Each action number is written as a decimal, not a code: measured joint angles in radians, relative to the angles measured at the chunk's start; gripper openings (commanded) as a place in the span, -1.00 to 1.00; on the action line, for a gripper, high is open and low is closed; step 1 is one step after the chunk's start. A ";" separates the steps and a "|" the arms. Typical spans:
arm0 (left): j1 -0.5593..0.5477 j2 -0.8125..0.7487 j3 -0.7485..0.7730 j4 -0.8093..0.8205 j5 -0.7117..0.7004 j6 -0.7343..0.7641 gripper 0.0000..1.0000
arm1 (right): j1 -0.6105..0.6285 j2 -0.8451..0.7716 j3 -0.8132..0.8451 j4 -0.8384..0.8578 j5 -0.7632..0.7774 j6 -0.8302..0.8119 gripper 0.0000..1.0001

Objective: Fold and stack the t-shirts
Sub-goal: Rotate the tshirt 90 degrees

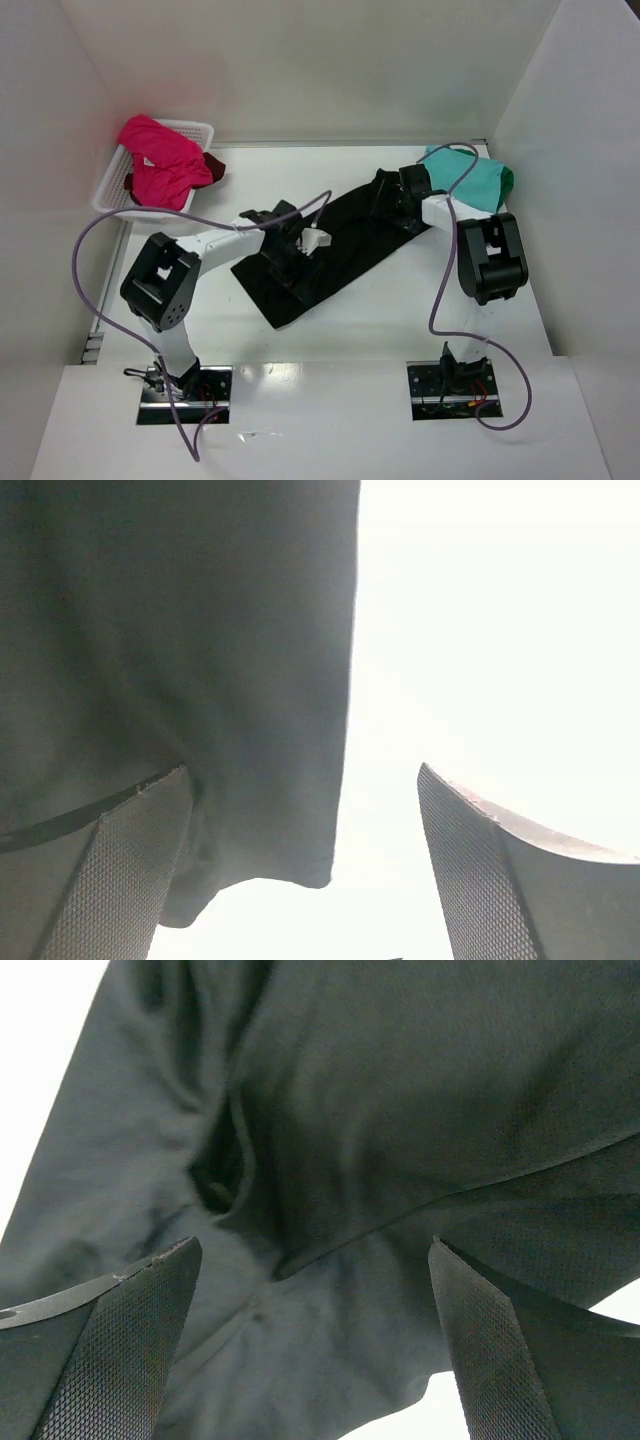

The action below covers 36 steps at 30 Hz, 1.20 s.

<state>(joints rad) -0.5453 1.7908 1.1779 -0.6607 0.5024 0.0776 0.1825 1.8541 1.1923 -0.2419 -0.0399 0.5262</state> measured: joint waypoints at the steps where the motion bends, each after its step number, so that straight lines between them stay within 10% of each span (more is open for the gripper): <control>1: -0.034 -0.010 -0.003 0.004 -0.004 -0.027 0.98 | 0.001 0.010 0.000 -0.003 0.001 0.000 1.00; 9: -0.209 -0.065 -0.139 0.060 -0.044 -0.221 0.98 | 0.029 0.062 0.040 0.001 0.017 0.000 1.00; 36: -0.147 -0.214 -0.057 0.108 -0.790 -0.551 0.98 | 0.096 0.397 0.515 -0.015 -0.050 -0.004 1.00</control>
<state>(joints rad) -0.6926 1.5769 1.1206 -0.5525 -0.2874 -0.4736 0.2783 2.2510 1.7071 -0.2566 -0.0902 0.5220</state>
